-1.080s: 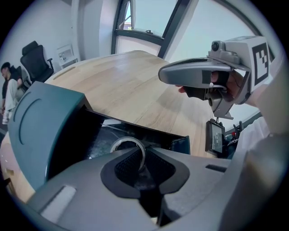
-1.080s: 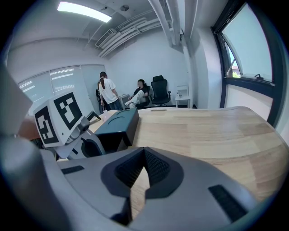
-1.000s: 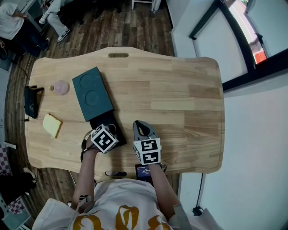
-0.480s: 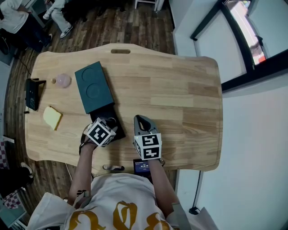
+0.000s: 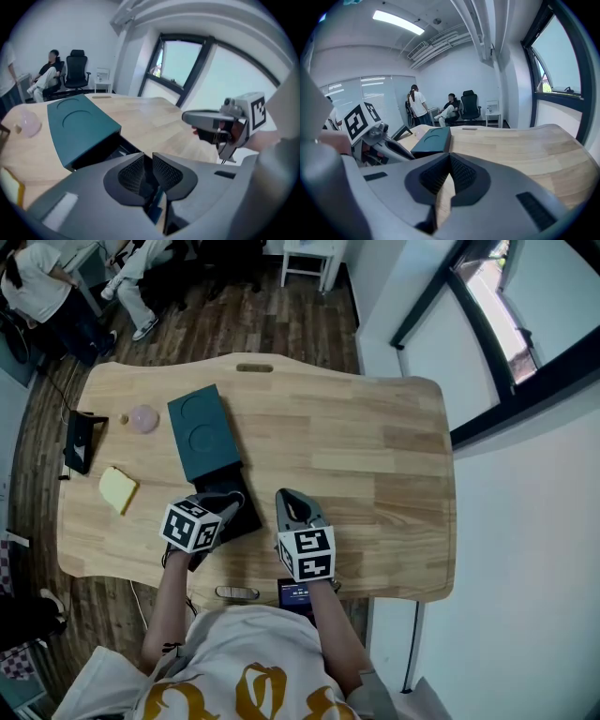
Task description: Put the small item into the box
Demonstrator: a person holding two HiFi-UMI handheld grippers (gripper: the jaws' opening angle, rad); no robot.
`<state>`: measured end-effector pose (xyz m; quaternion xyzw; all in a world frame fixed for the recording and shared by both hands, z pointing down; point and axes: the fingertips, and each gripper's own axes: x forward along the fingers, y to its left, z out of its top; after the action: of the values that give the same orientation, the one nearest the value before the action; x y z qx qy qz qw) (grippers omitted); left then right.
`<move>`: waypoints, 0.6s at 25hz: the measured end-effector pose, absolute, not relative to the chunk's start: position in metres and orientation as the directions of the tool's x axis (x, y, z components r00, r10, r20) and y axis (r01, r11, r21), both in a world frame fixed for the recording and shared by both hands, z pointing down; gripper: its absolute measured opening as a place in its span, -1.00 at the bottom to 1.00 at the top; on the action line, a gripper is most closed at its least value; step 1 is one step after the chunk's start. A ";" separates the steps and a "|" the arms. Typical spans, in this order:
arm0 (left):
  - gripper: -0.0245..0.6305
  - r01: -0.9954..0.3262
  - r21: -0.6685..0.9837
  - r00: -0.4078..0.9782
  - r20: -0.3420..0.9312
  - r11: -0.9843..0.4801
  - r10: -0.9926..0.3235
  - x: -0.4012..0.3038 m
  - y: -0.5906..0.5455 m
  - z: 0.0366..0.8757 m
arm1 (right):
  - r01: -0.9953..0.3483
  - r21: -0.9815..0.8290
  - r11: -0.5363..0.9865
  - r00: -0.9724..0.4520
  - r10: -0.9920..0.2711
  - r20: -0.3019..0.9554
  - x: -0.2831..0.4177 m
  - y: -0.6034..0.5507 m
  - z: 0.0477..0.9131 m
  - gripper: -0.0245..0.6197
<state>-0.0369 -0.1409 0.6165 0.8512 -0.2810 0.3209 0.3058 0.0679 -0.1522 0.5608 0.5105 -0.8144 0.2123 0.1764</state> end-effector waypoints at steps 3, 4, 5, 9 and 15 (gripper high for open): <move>-0.82 -0.670 0.421 0.714 0.591 -0.611 -0.376 -0.036 -0.140 0.586 | -0.899 -0.186 0.396 -0.435 -0.761 0.481 0.063 -0.142 0.550 -0.91; -0.84 -0.670 0.419 0.722 0.562 -0.613 -0.404 -0.037 -0.140 0.578 | -0.898 -0.193 0.395 -0.438 -0.764 0.473 0.063 -0.139 0.546 -0.91; -0.87 -0.673 0.402 0.721 0.543 -0.621 -0.430 -0.039 -0.140 0.571 | -0.898 -0.196 0.394 -0.439 -0.769 0.465 0.061 -0.137 0.543 -0.91; -0.92 -0.703 0.320 0.698 0.482 -0.635 -0.530 -0.052 -0.138 0.543 | -0.895 -0.199 0.400 -0.447 -0.789 0.423 0.056 -0.129 0.525 -0.91; -0.92 -0.746 0.291 0.666 0.359 -0.599 -0.654 -0.074 -0.132 0.502 | -0.845 -0.276 0.457 -0.524 -0.810 0.264 0.046 -0.117 0.485 -0.91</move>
<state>-0.0740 -0.1318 0.5016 0.8877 -0.3941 0.1081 0.2120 0.0459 -0.1169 0.4852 0.4855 -0.8523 0.1886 0.0472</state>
